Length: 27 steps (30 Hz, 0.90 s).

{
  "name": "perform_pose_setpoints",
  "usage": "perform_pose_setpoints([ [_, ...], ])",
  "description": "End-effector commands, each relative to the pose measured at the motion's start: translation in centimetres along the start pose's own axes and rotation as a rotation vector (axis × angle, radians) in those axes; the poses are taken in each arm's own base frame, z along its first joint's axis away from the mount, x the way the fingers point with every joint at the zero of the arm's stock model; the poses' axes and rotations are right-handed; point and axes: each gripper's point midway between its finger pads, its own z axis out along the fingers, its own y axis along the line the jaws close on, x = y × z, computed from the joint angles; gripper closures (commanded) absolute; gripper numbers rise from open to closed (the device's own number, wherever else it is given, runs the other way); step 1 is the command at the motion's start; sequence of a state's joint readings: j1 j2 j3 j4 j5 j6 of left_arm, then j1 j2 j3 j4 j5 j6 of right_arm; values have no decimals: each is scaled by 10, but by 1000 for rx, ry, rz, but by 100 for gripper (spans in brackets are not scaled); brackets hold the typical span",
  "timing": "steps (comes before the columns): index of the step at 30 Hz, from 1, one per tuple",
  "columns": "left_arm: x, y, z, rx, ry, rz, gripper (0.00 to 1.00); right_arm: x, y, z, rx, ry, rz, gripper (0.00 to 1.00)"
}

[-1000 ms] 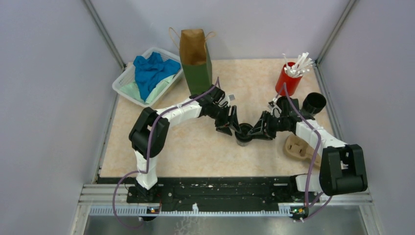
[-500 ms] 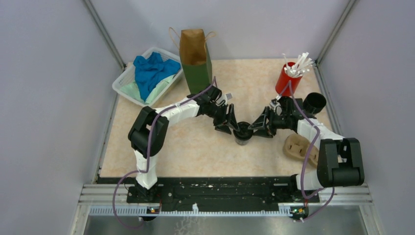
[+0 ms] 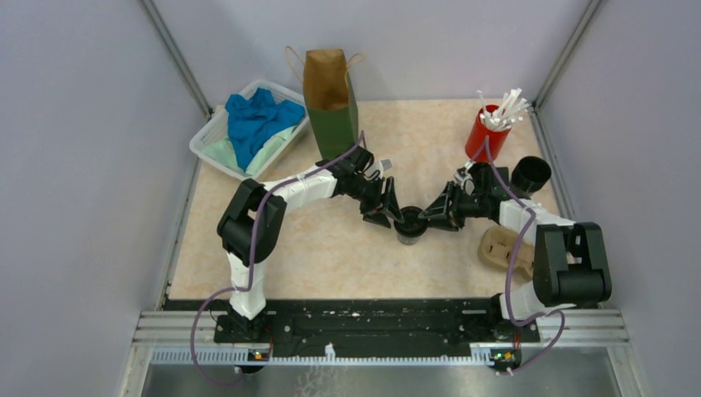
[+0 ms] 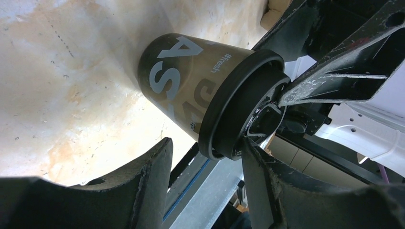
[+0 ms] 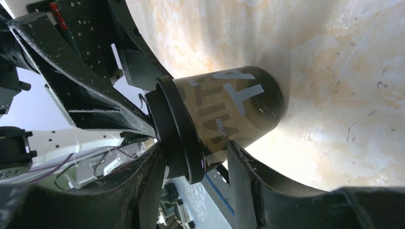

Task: Pack the takeout coffee
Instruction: Close the cup lid on the coffee cup.

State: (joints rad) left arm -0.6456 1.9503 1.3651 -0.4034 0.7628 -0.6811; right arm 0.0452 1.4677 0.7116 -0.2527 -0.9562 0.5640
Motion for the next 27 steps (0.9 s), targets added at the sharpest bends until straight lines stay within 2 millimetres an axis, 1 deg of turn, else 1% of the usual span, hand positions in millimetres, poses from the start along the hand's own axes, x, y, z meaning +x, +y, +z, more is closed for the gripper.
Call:
perform_pose_setpoints([
  [1, 3, 39, 13, -116, 10, -32, 40, 2, -21, 12, -8, -27, 22, 54],
  [5, 14, 62, 19, -158, 29, -48, 41, 13, -47, 23, -4, -31, 68, 63],
  [7, 20, 72, 21, -174, 38, -55, 41, 18, -56, 25, 4, -27, 78, 64],
  [8, 21, 76, 21, -179, 38, -60, 41, 19, -57, 26, 4, -25, 80, 64],
  [11, 20, 82, 18, -178, 27, -75, 42, 14, -46, 22, -10, -27, 66, 64],
  [14, 18, 82, 17, -181, 23, -70, 42, -2, -24, 14, -25, -46, 12, 58],
  [15, 17, 81, 17, -179, 22, -69, 42, -4, -17, 12, -33, -40, 4, 56],
  [18, 18, 83, 18, -178, 31, -73, 42, -14, 3, 9, -62, -34, -68, 39],
  [19, 18, 83, 19, -178, 33, -72, 42, -15, 5, 10, -70, -28, -80, 34],
  [20, 18, 84, 19, -181, 36, -74, 42, -15, 7, 12, -84, -16, -86, 32],
  [23, 18, 88, 19, -198, 40, -72, 42, -15, 10, 21, -97, 8, -104, 27],
  [25, 17, 88, 19, -201, 43, -72, 42, -17, 9, 27, -111, 6, -99, 26],
  [27, 17, 89, 21, -201, 45, -74, 42, -16, 0, 33, -121, 13, -66, 28],
])
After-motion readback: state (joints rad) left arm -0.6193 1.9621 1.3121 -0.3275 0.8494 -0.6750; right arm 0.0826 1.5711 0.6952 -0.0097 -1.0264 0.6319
